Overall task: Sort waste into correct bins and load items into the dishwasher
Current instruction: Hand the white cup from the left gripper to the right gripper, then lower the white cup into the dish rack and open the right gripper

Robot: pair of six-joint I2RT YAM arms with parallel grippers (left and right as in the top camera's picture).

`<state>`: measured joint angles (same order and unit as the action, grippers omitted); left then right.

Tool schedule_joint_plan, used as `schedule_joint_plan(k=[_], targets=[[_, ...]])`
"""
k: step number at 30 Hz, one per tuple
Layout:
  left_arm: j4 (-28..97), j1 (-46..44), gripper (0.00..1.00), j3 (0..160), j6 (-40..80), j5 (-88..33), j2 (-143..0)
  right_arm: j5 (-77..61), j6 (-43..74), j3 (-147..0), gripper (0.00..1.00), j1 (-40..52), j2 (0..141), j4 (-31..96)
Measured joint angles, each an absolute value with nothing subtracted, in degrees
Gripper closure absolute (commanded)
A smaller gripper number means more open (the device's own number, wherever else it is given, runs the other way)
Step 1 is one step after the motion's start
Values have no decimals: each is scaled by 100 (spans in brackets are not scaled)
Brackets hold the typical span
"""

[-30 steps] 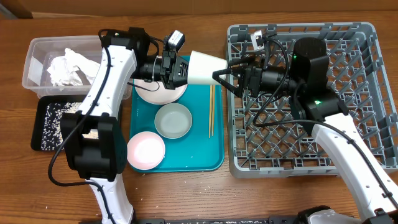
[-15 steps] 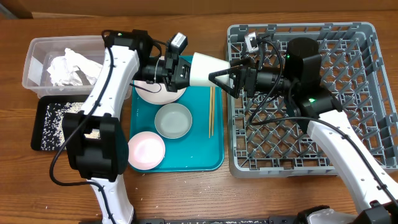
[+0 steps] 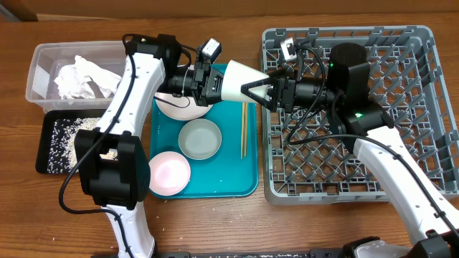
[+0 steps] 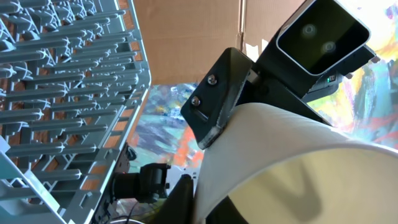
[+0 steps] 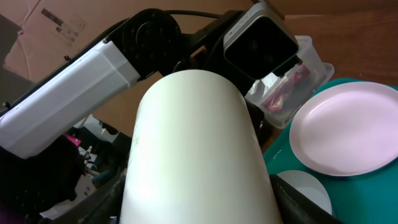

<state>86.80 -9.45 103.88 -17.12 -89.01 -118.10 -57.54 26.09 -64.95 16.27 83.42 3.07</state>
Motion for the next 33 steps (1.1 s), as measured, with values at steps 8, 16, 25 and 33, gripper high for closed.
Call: schedule_joint_plan(k=[8,16,25,33], targets=[[8573,-926,78,10388,-1712,-8892,-11810,-5695,2604,-6495,55,1584,8344,408],[8281,-744,66,10388,-1712,-8595,-11810,-5736,2609,-6497,55,1197,8344,1044],[7780,-521,54,10388,-1715,-8141,-11810,-5275,2604,-6497,54,845,8342,1752],[7467,-526,48,10390,-1693,-7205,-11810,-3990,2705,-6536,55,908,8326,3870]])
